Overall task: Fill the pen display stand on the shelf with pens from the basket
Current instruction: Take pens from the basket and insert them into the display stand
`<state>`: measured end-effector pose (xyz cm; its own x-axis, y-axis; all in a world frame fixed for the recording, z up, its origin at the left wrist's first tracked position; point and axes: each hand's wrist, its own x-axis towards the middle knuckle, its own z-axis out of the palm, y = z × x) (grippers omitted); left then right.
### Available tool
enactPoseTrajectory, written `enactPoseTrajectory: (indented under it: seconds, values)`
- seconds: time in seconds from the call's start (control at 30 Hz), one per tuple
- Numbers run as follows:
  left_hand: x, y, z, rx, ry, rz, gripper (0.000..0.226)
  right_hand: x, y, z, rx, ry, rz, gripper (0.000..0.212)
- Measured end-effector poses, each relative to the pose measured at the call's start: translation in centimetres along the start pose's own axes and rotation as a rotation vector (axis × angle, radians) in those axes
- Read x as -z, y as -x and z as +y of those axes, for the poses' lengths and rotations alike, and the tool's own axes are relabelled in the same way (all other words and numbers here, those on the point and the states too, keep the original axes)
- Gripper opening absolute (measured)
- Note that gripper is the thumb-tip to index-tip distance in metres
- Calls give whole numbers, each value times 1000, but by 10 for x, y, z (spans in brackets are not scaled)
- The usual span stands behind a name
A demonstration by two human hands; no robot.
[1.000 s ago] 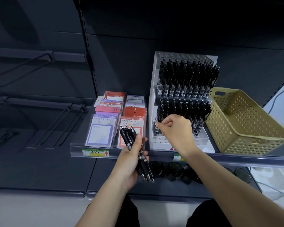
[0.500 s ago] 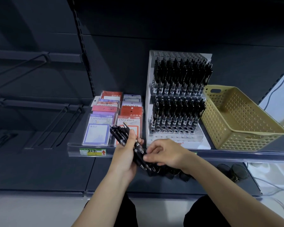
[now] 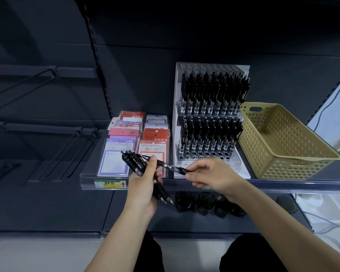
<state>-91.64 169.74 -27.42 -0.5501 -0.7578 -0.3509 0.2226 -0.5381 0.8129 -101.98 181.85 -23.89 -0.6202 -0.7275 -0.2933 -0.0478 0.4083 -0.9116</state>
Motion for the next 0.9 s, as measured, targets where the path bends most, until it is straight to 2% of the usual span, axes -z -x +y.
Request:
enactPoseTrajectory:
  seconds: [0.13,0.27,0.37,0.63,0.9]
  values:
    - [2,0,-3,14,-30,-31,15,13,3,-2,54,-107,137,12]
    - [1,3,-14,14,-71,-79,2,20,1,-5,37,-534,240,18]
    - [0,8,-23,15,-144,-132,11,15,-2,-5,-3,-677,257,10]
    - [-2,13,-27,-73,-246,-189,13,6,-6,-12,62,-362,390,6]
    - [-3,2,-19,-135,-329,-209,9,14,-9,-27,146,-209,386,5]
